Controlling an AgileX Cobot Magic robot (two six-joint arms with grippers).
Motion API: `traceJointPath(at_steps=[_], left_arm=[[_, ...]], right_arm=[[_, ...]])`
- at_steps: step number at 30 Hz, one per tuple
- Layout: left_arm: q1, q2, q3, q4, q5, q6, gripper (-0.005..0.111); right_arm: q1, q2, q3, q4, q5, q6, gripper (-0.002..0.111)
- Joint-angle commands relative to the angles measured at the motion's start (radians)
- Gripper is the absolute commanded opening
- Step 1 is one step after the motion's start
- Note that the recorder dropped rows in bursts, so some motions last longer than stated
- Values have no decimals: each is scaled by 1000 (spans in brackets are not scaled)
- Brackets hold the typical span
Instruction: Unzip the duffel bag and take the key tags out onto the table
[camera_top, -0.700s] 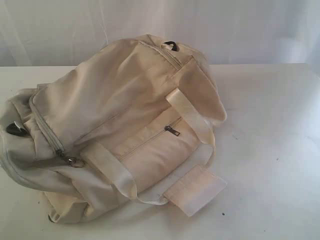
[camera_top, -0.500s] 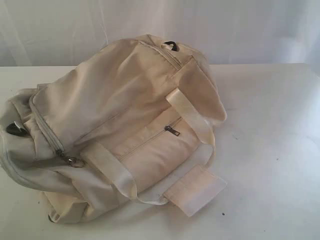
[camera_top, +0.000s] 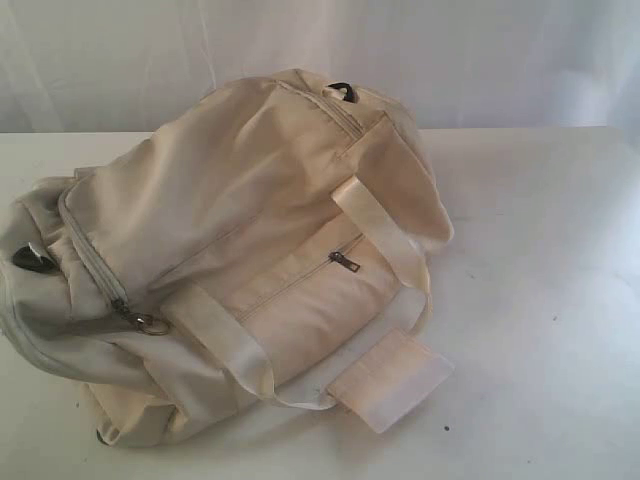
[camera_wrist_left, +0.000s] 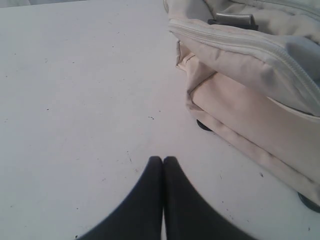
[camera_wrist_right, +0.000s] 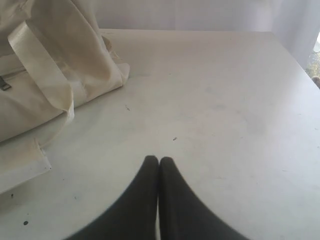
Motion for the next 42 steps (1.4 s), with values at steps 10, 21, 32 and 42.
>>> traceJointPath(at_steps=[10, 21, 32, 42], left_arm=[[-6, -4, 5, -7, 2, -1, 0], [-6, -4, 5, -7, -142, -1, 0], [-6, -4, 5, -7, -351, -1, 0], [-6, -4, 5, -7, -498, -34, 0]], right_arm=[[2, -6, 2, -7, -12, 1, 0], [2, -6, 2, -14, -17, 1, 0], [2, -6, 2, -14, -243, 1, 0], [2, -6, 2, 20, -630, 196, 0]])
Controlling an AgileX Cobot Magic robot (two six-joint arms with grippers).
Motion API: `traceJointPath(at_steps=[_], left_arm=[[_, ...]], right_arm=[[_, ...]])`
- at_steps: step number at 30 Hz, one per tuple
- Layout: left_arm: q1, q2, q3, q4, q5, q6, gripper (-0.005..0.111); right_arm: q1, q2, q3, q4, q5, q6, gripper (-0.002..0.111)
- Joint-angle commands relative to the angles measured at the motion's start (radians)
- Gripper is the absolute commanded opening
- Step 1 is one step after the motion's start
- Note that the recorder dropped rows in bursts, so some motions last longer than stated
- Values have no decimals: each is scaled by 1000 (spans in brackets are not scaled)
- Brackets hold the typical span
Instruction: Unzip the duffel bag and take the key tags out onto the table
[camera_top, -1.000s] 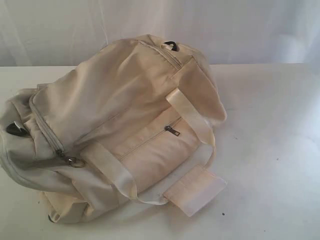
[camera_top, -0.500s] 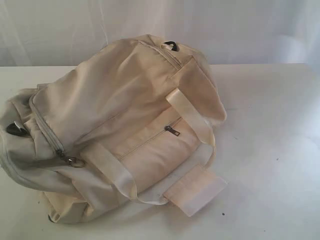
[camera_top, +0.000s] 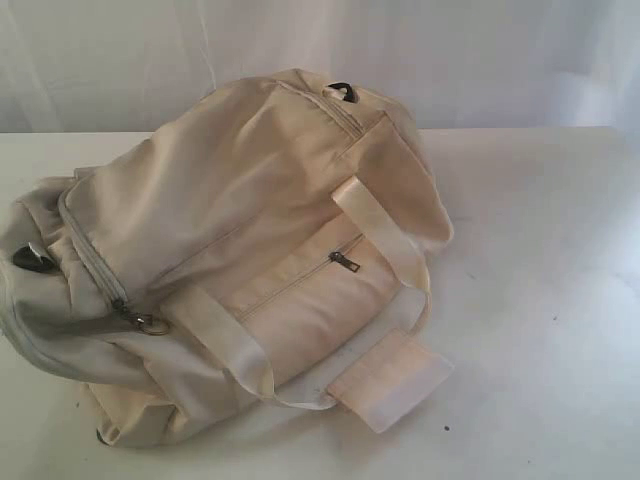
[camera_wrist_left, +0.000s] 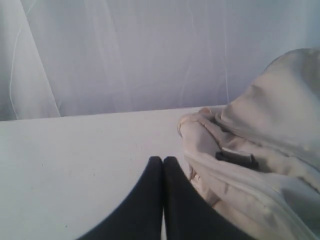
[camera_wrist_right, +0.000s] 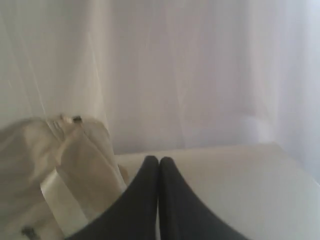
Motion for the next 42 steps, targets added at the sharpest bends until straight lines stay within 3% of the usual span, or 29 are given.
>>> traceJointPath(at_steps=[1, 3, 7, 10, 13, 17, 19, 20, 23, 25, 28, 33, 35, 36, 40, 42], left_arm=[[-6, -4, 5, -7, -153, -55, 0], [-6, -4, 5, -7, -234, -123, 0], [-6, -4, 5, -7, -553, -347, 0], [-6, -4, -14, -7, -594, -349, 0], [-6, 6, -172, -7, -411, -262, 0], [-6, 127, -407, -7, 73, -24, 0], [-12, 244, -479, -7, 317, 53, 0], [-23, 275, -493, -7, 375, 62, 0], [-107, 418, -558, -93, 670, 193, 0], [-163, 485, -600, -230, 814, 366, 0], [-209, 527, -608, -408, 869, 515, 0], [-211, 527, -608, -438, 877, 517, 0], [-211, 527, -608, -442, 876, 517, 0], [-211, 527, -608, -449, 876, 517, 0], [-211, 527, -603, -468, 877, 517, 0], [-211, 527, -593, -488, 877, 517, 0]], right_arm=[[2, -6, 2, 7, -216, 75, 0], [2, -6, 2, 7, -264, 75, 0], [2, -6, 2, 7, -288, 75, 0], [2, -6, 2, 7, -218, 77, 0], [2, -6, -3, 7, -228, 162, 0], [2, 40, -166, 7, 127, 157, 0], [2, 194, -277, 7, 236, 145, 0], [2, 251, -313, 7, 266, 122, 0], [2, 559, -521, 60, 484, -128, 0], [33, 764, -655, 257, 570, -358, 0], [99, 1075, -899, 481, 613, -703, 0], [130, 1454, -1281, 461, 748, -706, 1], [130, 1596, -1435, 440, 815, -706, 10], [130, 1680, -1527, 418, 833, -708, 24], [137, 1801, -1638, 404, 800, -848, 59], [151, 1845, -1662, 404, 746, -932, 69]])
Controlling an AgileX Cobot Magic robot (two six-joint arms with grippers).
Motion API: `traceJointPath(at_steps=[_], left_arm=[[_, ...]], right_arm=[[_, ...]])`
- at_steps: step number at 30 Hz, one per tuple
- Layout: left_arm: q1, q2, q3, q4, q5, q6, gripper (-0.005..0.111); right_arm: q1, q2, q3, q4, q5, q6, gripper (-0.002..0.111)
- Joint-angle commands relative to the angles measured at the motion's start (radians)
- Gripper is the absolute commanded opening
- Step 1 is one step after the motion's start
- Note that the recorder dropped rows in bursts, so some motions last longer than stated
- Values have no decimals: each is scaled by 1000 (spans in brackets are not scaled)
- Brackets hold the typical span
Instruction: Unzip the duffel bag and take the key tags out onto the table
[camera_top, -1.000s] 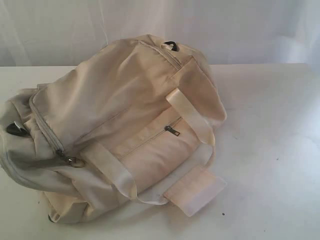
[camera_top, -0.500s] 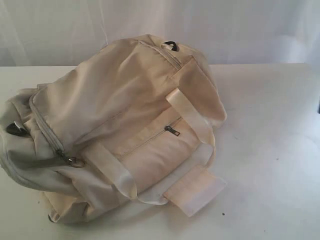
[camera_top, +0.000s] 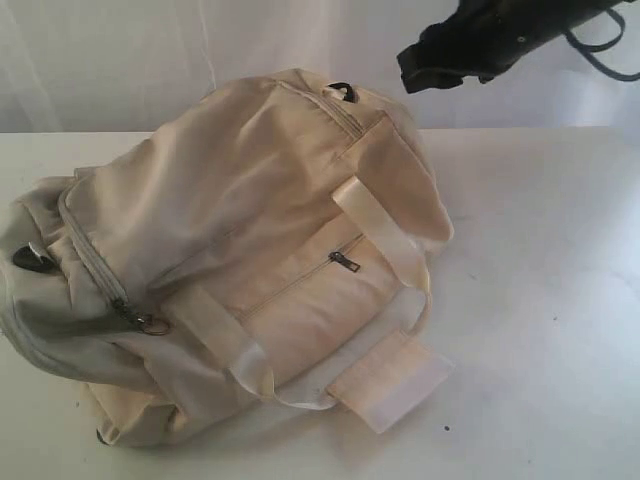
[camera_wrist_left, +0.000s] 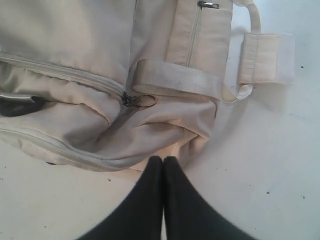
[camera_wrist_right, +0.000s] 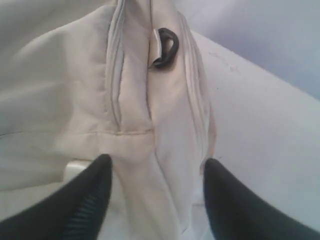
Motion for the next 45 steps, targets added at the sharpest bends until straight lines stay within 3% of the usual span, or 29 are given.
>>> traceJointPath(at_steps=[1, 10, 17, 20, 25, 26, 33, 40, 45], left_arm=[[-5, 1, 12, -57, 13, 4, 0], [-5, 1, 21, -77, 17, 4, 0], [-5, 1, 21, -82, 19, 4, 0], [-5, 1, 21, -82, 19, 4, 0], [-5, 1, 21, -82, 19, 4, 0], [-5, 1, 21, -82, 19, 4, 0], [-5, 1, 21, -82, 38, 4, 0], [-5, 1, 21, -68, 45, 4, 0], [-5, 1, 23, -44, 43, 4, 0]], right_arm=[[28, 94, -64, -13, -93, -171, 71], [120, 214, -66, -18, -319, -192, 71], [120, 262, -66, -43, -327, -181, 68], [120, 264, -64, -91, -288, -181, 54], [120, 264, -64, -286, -141, 51, 4], [120, 263, -64, -335, -104, 99, 0], [120, 223, -59, -597, 299, 222, 0], [111, 83, 36, -604, 465, 290, 0], [111, -65, 199, -628, 437, 316, 0]])
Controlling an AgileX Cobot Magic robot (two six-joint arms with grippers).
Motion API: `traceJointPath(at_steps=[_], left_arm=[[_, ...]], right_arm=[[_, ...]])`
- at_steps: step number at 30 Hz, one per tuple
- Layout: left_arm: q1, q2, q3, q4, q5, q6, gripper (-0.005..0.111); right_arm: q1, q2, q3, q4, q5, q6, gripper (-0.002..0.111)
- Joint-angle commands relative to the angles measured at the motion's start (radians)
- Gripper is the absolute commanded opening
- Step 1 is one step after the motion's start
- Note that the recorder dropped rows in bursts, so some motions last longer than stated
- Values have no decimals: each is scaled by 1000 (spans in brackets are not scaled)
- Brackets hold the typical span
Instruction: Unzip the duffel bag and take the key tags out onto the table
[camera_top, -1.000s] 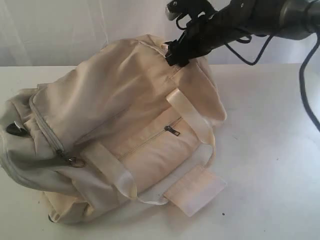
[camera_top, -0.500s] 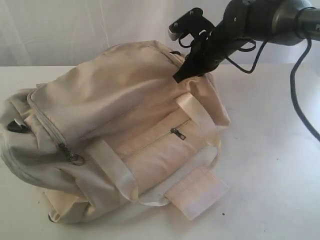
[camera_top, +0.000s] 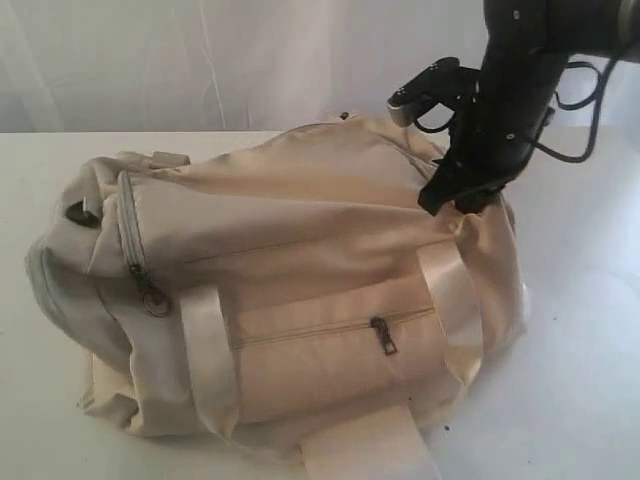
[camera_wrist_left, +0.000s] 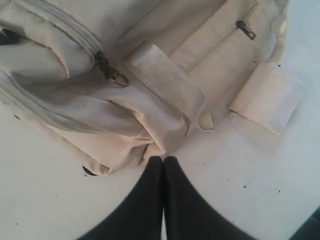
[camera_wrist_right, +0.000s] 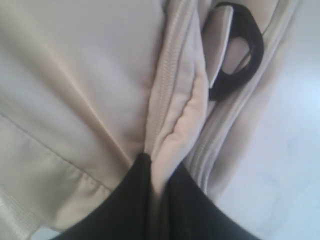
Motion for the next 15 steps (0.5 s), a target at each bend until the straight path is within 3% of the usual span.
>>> traceJointPath(at_steps=[1, 15], left_arm=[[-5, 1, 6, 10, 13, 2, 0], [-5, 1, 70, -16, -71, -8, 0]], right_arm=[[-18, -147, 147, -68, 71, 30, 0], [-18, -474, 544, -116, -88, 189, 0]])
